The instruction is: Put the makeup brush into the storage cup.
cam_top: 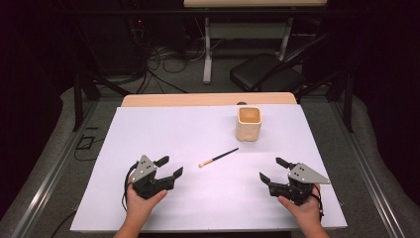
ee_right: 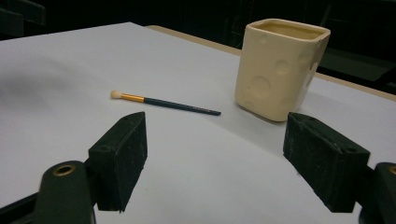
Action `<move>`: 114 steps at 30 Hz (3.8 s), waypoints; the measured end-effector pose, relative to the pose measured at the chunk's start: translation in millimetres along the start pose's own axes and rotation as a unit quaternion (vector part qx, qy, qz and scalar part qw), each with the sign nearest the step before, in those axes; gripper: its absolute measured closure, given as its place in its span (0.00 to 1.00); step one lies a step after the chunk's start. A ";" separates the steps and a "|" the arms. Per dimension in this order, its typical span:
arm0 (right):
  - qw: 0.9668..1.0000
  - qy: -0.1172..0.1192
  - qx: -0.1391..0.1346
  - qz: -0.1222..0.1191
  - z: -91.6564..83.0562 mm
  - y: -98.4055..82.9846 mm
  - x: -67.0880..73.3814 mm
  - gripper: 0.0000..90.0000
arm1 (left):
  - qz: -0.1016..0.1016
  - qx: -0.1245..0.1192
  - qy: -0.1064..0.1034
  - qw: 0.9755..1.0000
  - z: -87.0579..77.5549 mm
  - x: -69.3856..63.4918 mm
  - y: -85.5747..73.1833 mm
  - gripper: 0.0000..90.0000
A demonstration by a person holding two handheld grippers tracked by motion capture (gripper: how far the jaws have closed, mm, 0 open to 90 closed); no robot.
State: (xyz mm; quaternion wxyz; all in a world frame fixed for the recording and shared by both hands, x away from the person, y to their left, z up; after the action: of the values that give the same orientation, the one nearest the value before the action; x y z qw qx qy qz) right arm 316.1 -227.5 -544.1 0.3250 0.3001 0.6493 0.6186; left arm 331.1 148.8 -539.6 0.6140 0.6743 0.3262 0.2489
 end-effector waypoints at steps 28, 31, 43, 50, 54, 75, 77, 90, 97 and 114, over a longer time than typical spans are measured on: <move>1.000 0.006 0.002 -0.008 1.8 1.6 2.5 0.24 | -0.003 -0.008 0.008 1.000 -5.6 2.8 3.2 0.36; 1.000 0.006 0.003 -0.010 1.8 1.7 2.7 0.24 | -0.003 -0.010 0.009 1.000 -5.5 2.4 3.5 0.36; 1.000 0.008 0.006 -0.011 2.2 1.4 3.7 0.24 | -0.002 -0.011 0.008 1.000 -6.0 2.8 4.1 0.36; 1.000 0.009 0.012 -0.005 5.1 3.3 4.2 0.24 | -0.001 -0.009 0.008 1.000 -5.3 2.3 3.8 0.36; 1.000 0.014 0.022 -0.016 10.0 6.7 5.9 0.24 | -0.001 -0.011 0.008 1.000 -6.1 2.6 4.3 0.36; 0.997 0.054 0.050 -0.033 34.6 25.2 11.3 0.24 | -0.005 -0.011 0.007 1.000 -5.9 2.2 3.9 0.36; 0.997 0.054 0.049 -0.032 35.0 26.0 11.3 0.24 | -0.005 -0.011 0.007 1.000 -5.7 2.1 3.8 0.36; 0.993 0.074 0.084 -0.022 45.7 37.0 4.4 0.24 | -0.004 -0.011 0.006 1.000 -5.3 1.9 3.7 0.37; 0.990 0.082 0.109 -0.032 50.2 38.3 3.0 0.24 | -0.004 -0.010 0.005 1.000 -5.2 1.6 3.5 0.37; 0.978 0.092 0.183 -0.037 62.9 38.3 4.4 0.25 | -0.003 -0.009 0.005 1.000 -4.8 1.1 3.2 0.37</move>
State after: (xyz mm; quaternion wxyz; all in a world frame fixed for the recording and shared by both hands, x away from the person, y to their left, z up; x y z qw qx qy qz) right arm 362.8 -183.6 -507.5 0.2263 0.2719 0.7893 0.5019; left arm 328.7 152.7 -535.9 0.6192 0.6666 0.3292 0.2528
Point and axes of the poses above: each handheld gripper's, and its own axes: z roughly forward along the jaws, y roughly out of its top, x roughly to its left, the point moved 5 cm from there along z, roughly forward along the jaws, and after that the axes turned 15 degrees about -x, right-handed, at the moved point
